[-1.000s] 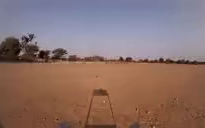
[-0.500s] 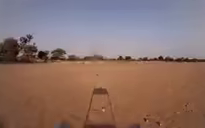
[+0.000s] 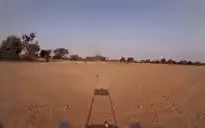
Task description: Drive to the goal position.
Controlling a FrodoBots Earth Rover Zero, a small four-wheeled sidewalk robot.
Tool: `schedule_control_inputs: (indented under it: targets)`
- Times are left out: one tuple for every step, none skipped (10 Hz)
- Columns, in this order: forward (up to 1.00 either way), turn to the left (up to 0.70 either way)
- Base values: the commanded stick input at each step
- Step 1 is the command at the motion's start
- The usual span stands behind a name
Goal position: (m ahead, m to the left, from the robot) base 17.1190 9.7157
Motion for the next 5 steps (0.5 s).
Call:
schedule_control_inputs:
  targets:
    - [0.65,0.00]
    - [0.65,0.00]
    - [0.66,0.00]
    - [0.66,0.00]
    - [0.66,0.00]
